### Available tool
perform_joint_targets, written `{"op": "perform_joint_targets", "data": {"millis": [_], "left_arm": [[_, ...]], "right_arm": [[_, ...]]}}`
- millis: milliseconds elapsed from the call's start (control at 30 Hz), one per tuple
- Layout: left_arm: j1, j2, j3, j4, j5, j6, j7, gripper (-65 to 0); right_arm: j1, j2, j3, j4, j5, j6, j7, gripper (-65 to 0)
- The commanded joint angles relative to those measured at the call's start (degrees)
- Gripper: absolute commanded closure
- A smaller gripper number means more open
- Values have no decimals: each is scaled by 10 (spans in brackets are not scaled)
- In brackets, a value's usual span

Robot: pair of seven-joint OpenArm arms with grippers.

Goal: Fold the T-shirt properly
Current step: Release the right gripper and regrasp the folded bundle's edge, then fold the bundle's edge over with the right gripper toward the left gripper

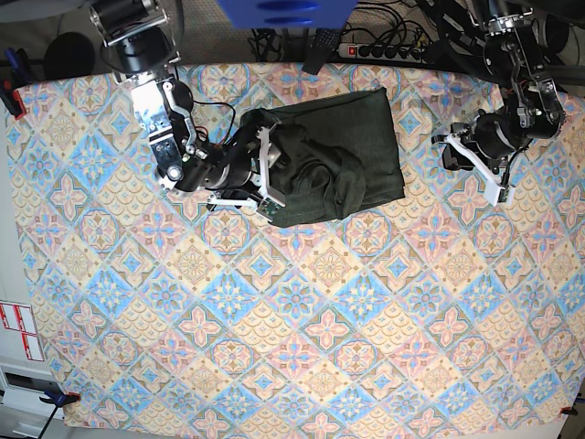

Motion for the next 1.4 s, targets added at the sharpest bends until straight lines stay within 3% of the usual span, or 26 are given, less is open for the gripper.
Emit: {"op": "perform_joint_targets", "data": {"millis": [0,167,233,300,533,1067,1200,1367], "left_arm": [[-2,-6,-3,10,-5,-3,-6,-146],[-2,-6,-3,10,-5,-3,-6,-146],[-2,-6,-3,10,-5,-3,-6,-146],[-2,-6,-3,10,-5,-3,-6,-146],[-2,-7,-3,10,-5,-3,-6,-146],[-7,-8,-3,9,-4,-3,-6,-146],[-15,-9,-3,9,0,-3,-6,-146],[-15,-8,-3,9,0,-3,-6,-146]], "right_arm": [[9,1,0,9,8,2,6,-279],[23,0,-40,9,8,3,8,-108],[27,0,-62,11,9,33,9,-53],[27,0,-73,16,9,59,10,-48],[25,-17,-122,77,6,59,10,-48],[103,-20,-254,41,5,59,5,-61],[104,-18,-240,57,4,59,10,-79],[103,-18,-149,85,4,59,12,-76]]}}
